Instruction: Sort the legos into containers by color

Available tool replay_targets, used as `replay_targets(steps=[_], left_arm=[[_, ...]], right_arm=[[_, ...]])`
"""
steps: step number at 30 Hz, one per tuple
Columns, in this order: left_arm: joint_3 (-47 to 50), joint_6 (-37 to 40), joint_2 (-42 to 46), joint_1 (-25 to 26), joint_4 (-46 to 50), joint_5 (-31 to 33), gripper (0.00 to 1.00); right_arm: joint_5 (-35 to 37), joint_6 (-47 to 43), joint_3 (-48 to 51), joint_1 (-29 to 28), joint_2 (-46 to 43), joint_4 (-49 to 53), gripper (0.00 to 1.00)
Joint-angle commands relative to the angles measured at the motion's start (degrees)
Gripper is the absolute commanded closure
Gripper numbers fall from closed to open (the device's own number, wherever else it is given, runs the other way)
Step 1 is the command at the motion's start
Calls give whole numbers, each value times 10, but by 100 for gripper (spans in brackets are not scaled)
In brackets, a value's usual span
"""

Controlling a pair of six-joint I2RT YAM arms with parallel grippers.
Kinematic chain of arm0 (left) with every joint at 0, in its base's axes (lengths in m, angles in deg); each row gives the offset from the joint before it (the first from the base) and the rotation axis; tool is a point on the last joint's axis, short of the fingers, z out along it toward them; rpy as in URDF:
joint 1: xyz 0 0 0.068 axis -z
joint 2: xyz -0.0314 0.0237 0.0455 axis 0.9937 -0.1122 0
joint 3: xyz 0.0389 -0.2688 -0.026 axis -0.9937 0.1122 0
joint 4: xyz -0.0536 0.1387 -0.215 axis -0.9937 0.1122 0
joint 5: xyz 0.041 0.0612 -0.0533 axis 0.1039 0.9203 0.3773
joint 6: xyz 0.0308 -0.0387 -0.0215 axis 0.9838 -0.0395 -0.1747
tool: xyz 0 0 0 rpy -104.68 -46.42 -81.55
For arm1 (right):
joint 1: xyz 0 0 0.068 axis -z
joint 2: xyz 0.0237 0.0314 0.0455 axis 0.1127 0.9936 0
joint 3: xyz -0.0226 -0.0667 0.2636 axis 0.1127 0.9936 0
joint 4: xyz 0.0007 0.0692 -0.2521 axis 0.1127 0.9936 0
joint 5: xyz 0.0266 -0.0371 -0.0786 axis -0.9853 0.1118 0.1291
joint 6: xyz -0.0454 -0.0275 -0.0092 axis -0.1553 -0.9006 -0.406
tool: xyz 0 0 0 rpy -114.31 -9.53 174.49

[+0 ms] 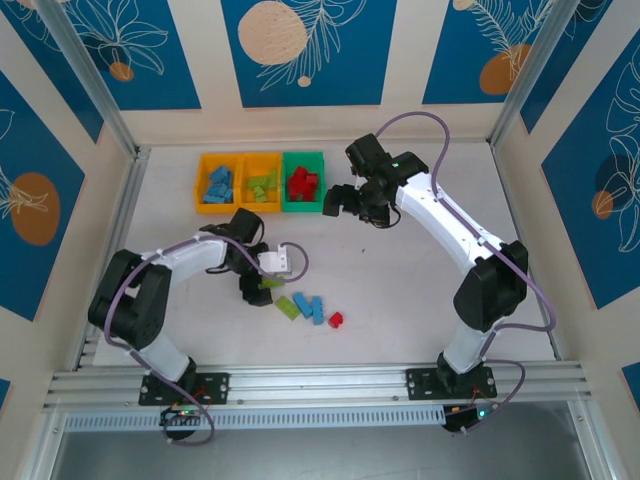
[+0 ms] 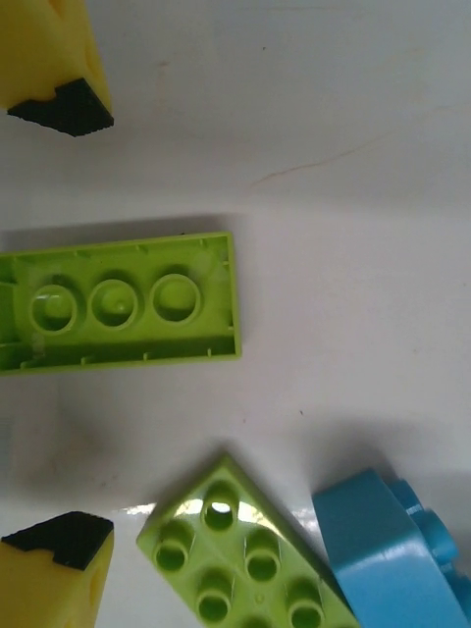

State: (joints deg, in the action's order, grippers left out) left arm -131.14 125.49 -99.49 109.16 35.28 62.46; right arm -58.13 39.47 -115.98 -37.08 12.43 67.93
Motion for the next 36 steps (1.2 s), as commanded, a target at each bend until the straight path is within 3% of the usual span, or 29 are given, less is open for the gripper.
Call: replay_targets(steps=[1,4,8,11,15,22,25,28,32,36], left_arm=[[-31,-4,-29,8,20,24,3],[-38,-7,-51,13,22,35,12],[-53,-9,-78,16,36,36,38],[-54,-2,-89,21,34,51,41],[-55,-4,-96,22,31,60,58],[-67,-45,-50,15,11,50,59],[-86,-127,-10,-14,-23,26,62],[-139,-231,3,-52,-40,18,72],[-221,-315,-24,-88,-54,21,72],[-369,-413,-120,-115,-4,75,72]], right_arm=[[3,12,0,2,-14,4,6],[5,12,-1,2,-14,5,6],[8,15,1,2,-16,5,6],[9,15,1,2,-17,6,6],[11,16,2,2,-18,9,6],[2,18,-5,2,-13,3,6],[-3,16,-15,2,-8,2,6],[-4,16,-25,2,-4,1,6],[-10,14,-39,3,8,1,6],[-14,12,-56,3,18,6,6]])
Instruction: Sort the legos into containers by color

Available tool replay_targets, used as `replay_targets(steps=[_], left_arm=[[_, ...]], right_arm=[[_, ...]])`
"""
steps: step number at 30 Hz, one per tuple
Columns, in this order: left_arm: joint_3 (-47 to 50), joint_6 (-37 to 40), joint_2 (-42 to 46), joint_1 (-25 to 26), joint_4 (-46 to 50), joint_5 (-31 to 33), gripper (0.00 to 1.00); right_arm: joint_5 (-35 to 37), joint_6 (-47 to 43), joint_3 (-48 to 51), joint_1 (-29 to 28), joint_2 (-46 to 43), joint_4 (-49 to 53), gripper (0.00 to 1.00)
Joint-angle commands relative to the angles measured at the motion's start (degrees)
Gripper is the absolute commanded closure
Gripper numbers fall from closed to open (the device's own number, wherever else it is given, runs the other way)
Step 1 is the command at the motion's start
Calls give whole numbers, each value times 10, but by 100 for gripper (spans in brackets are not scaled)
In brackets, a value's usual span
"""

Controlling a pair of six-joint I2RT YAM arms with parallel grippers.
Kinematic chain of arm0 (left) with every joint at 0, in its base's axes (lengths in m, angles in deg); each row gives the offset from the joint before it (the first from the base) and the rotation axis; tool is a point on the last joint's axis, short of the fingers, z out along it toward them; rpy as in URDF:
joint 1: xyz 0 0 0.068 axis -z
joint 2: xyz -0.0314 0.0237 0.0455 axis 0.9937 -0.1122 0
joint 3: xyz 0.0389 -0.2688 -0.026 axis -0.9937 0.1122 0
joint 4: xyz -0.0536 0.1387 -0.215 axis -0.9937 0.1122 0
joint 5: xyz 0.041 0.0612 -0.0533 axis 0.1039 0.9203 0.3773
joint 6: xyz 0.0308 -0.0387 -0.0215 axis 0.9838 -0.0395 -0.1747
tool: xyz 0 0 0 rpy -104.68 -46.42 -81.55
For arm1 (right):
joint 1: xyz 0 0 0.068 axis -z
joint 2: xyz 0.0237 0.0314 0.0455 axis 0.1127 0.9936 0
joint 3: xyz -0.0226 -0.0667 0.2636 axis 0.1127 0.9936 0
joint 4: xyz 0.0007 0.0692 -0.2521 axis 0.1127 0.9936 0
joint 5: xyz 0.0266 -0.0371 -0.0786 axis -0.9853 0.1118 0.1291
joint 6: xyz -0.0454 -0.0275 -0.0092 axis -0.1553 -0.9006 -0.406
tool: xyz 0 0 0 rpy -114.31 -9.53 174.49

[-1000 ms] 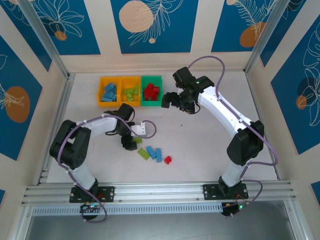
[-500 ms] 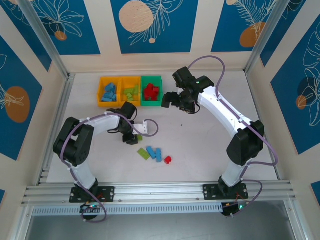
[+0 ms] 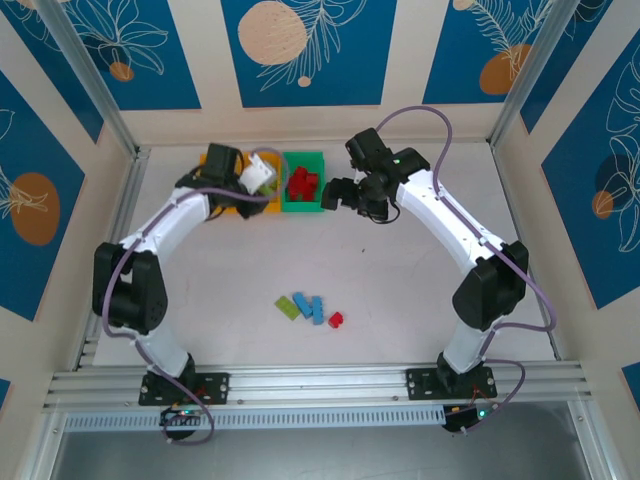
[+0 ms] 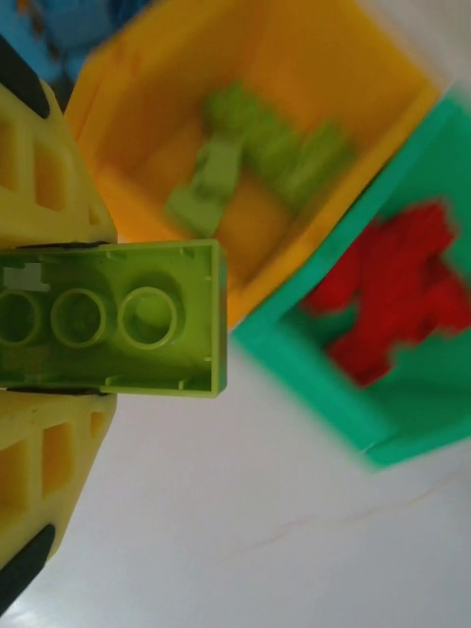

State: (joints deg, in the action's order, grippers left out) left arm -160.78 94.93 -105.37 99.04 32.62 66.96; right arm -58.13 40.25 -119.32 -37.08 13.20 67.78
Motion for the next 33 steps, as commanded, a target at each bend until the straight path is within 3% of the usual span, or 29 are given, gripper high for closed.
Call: replay_targets(steps=[1,9,12,14,16,21,29,33], left_arm=[[-114,-130,-88,-17,39,53,72],[-330,-251,-255,-23,110,97,68],[-344,-263,-262,-23,110,96,39],[-341,-261,-250,-23,110,91,32],[-335,-255,-230,-23,114,89,31],[-255,-249,-119,-23,94,66,31],[32,-199,185,-22,-3,-17,28],[141,-171,309,-21,5,-32,25]], right_arm=[[-14,4,-26,3,13,8,6],[-12,21,-28,3,12,5,6],[-10,19,-23,0,9,3,6],[-8,9,-19,-5,9,4,6],[-6,-5,-15,-12,9,6,6],[-5,-60,4,-51,16,7,6],[-8,-189,54,-189,68,3,6],[-19,-232,68,-233,109,-1,10]])
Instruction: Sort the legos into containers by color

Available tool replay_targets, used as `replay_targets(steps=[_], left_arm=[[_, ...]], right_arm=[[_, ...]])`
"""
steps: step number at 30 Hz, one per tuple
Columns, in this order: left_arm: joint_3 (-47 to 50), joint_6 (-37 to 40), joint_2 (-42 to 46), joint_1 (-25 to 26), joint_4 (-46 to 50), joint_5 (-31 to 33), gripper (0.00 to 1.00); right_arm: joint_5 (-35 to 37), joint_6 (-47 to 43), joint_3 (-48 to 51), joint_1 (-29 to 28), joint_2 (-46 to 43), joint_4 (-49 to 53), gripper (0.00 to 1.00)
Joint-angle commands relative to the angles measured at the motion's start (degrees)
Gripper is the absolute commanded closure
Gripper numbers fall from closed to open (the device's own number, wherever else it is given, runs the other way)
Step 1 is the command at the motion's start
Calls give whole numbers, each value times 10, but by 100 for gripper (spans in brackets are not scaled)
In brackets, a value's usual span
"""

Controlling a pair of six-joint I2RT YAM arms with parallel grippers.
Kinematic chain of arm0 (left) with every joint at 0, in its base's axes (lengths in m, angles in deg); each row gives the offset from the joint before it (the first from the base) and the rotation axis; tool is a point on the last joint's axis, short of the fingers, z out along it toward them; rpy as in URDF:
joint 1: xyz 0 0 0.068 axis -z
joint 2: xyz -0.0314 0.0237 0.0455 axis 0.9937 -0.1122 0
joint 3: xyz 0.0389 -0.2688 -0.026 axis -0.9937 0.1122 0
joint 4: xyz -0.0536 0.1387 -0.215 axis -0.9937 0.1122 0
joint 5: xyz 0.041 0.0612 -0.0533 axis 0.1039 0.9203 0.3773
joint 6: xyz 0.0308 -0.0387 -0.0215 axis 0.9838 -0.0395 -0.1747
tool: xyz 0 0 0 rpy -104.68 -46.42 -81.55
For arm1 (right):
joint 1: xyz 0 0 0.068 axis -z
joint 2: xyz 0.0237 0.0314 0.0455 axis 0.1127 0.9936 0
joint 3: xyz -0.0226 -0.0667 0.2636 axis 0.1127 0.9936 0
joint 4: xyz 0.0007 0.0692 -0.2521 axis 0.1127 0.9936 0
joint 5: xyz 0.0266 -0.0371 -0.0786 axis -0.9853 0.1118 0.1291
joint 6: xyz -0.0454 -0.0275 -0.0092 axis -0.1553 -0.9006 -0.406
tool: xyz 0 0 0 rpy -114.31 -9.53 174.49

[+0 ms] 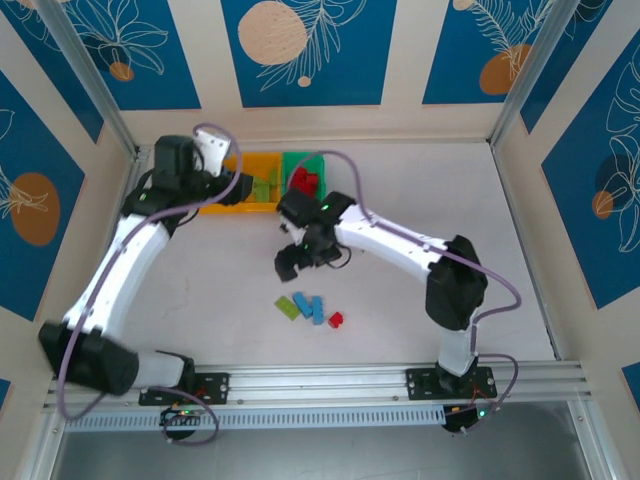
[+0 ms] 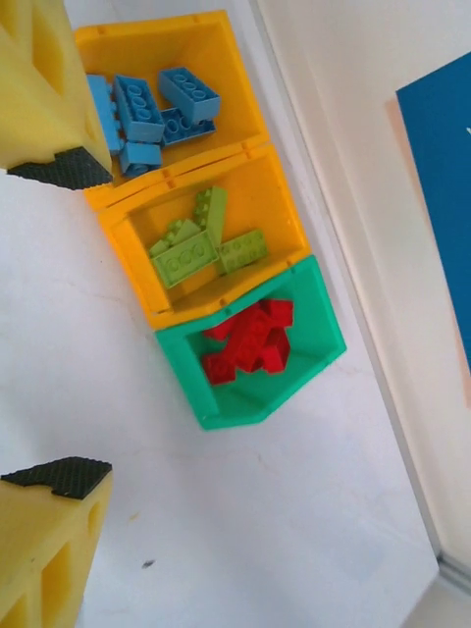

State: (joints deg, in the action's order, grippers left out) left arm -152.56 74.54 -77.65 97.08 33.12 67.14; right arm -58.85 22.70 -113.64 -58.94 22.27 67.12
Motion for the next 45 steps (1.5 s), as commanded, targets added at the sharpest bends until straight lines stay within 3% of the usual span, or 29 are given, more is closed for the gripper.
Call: replay_targets(steps=[1,6,17,22,24,27,30,34,38,41,45], left_arm=[[82,41,58,-2,7,-37,24],[140,74,147,-2,61,-23,20],[154,76,167,-2,80,1,19],[146,56,157,-2,68,2,19],[143,24,157,-3,55,2,18],[133,-64,153,-8,24,-15,14],[116,-215,135,-13,-10,-26,12],[77,-436,62,-18,-56,-120,14],[62,-652,-29,-17,-192,-258,19],[83,-756,-48,-15,-343,-265,19],[56,-840,-99,-16,-423,-281,19]], right_arm=[[-9,-70,11,-22,32,7,12],[-5,-85,-7,-40,99,20,31],[-6,-93,10,-35,143,-13,50],[-41,-58,-5,-1,127,-20,77],[-67,-30,-14,23,104,-23,79],[-104,29,-44,73,56,-33,78],[-154,120,-87,139,16,-75,78],[-191,254,-160,205,13,-148,76],[-227,337,-229,229,42,-209,76],[-269,384,-283,235,75,-222,76],[-327,437,-335,235,106,-238,77]])
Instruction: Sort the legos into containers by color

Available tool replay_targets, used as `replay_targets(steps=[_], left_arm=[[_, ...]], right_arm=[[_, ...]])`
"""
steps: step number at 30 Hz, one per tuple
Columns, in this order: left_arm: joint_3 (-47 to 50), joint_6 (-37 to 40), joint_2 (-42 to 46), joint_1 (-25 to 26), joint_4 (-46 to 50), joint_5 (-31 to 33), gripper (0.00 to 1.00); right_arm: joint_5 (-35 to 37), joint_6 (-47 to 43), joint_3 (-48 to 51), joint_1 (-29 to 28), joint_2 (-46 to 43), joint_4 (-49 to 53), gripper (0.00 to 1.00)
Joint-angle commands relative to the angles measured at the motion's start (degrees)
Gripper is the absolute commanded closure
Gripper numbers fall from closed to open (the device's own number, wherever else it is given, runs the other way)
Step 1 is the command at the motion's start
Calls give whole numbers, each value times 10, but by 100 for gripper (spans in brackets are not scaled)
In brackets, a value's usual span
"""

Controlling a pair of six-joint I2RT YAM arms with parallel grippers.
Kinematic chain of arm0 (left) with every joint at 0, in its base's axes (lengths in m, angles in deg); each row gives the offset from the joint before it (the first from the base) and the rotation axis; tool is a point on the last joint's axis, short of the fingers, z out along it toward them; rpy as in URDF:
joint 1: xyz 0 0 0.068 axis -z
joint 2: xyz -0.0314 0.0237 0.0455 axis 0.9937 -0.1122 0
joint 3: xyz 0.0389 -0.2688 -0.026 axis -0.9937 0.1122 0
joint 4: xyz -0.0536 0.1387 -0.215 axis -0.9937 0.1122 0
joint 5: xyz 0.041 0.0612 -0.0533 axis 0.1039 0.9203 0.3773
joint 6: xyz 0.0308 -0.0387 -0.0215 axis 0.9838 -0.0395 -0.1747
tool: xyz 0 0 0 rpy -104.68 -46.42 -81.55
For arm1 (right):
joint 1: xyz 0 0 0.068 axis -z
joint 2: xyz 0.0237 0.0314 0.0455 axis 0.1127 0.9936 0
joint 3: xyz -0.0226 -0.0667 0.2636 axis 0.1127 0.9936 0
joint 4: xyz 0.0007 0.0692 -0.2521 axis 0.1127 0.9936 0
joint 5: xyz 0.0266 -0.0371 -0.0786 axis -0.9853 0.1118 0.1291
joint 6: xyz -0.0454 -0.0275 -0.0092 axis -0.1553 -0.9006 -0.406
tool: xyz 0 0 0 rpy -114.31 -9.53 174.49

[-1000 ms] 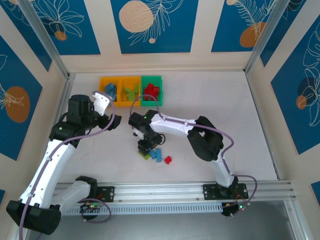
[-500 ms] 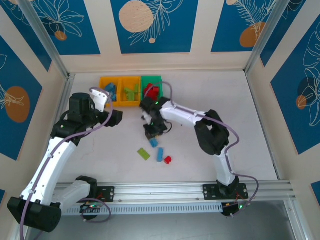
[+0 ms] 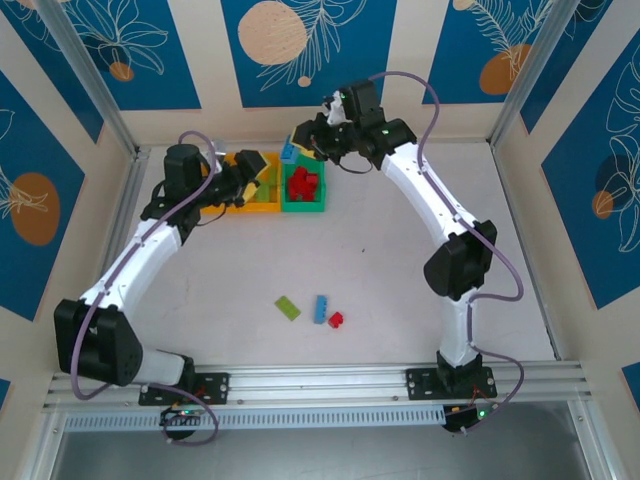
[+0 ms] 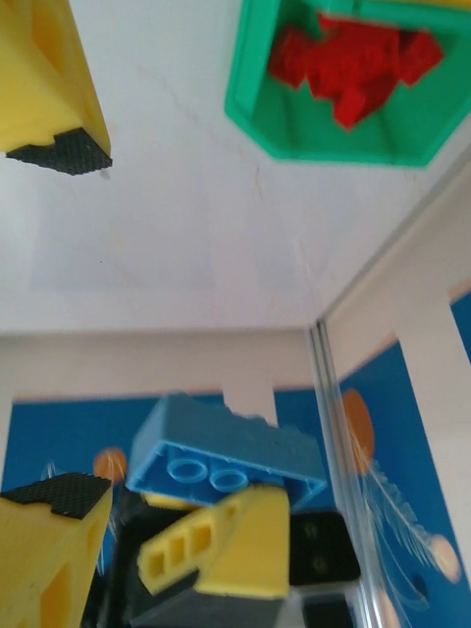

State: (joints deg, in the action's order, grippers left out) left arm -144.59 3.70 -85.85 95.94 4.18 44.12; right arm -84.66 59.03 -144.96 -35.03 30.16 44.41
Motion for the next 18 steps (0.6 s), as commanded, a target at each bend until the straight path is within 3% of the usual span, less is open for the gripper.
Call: replay_targets(steps=[1,3,9,18], left_arm=[[-26,-167,-33,-4,-173,-56,20],[-27,-205,-49,-3,-204,-49,23],[-55,-202,-75,-3,-189,-55,48],[-67,-221,-90,-3,-208,-61,76]], right_arm=[[-77,86,-26,-5,29,-19,77],[-89,107,-27,-6,29,-32,77],[-100,143,-26,-13,27,-57,77],[-97,168,-27,-24,36,-69,76]])
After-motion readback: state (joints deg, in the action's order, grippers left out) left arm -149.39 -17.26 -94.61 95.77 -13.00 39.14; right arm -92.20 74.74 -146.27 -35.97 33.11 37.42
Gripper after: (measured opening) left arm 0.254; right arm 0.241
